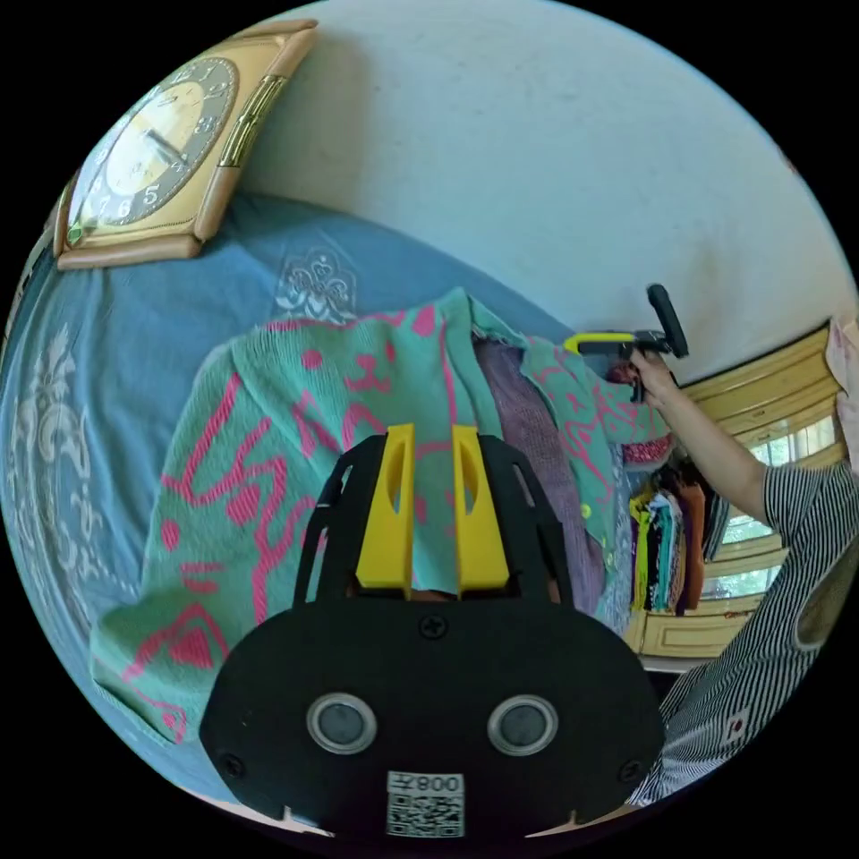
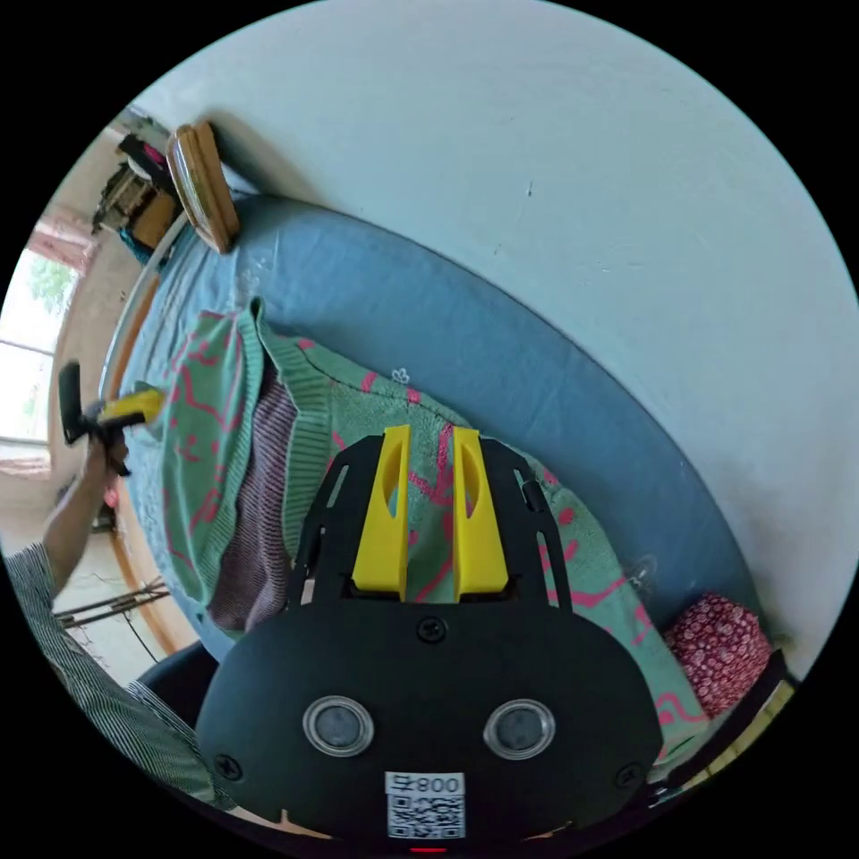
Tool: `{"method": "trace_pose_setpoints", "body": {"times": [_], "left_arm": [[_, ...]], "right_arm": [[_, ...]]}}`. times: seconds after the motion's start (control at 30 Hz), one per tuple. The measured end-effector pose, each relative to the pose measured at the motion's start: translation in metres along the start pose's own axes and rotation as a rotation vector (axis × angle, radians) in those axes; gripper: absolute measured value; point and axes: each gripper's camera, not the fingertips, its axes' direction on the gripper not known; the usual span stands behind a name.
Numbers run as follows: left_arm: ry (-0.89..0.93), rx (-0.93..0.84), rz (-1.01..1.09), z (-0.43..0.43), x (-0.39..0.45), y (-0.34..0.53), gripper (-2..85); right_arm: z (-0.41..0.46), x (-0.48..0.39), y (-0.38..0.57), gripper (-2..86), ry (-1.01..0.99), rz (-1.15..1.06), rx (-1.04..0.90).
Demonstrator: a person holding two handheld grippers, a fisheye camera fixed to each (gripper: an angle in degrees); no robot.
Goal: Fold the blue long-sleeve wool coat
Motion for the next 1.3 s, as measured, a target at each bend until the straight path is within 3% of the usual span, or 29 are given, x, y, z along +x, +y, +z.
{"method": "trace_pose_setpoints", "body": {"times": [0.17, 0.3, 0.53, 0.63, 0.7, 0.9, 1.07, 1.3], "left_arm": [[-0.107, -0.161, -0.044, 0.045, -0.006, -0.073, 4.4], [-0.118, -0.137, -0.030, 0.037, 0.000, -0.095, 1.9], [-0.081, 0.072, 0.018, -0.017, 0.018, -0.139, 1.2], [-0.091, -0.028, 0.007, 0.002, 0.013, -0.154, 1.8], [-0.124, -0.093, -0.016, 0.011, 0.010, -0.155, 2.4], [-0.049, 0.075, -0.009, -0.061, -0.002, -0.130, 7.4], [-0.255, -0.001, -0.197, -0.099, -0.056, -0.096, 9.4], [-0.328, -0.060, -0.312, -0.094, -0.079, -0.083, 5.2]], "right_arm": [[0.021, -0.015, -0.014, 8.0, 0.112, -0.045, -0.018], [0.006, 0.001, -0.011, 4.4, 0.083, -0.006, 0.020], [-0.065, 0.066, -0.006, 2.5, -0.007, 0.097, 0.133], [-0.047, 0.103, -0.013, 2.9, -0.098, 0.201, 0.072], [-0.027, 0.118, -0.014, 3.4, -0.150, 0.258, -0.001], [-0.069, 0.144, 0.027, 5.4, -0.155, 0.274, 0.146], [-0.077, 0.176, 0.076, 7.3, -0.092, 0.292, 0.113], [-0.044, 0.191, 0.084, 8.2, -0.012, 0.310, -0.009]]}}
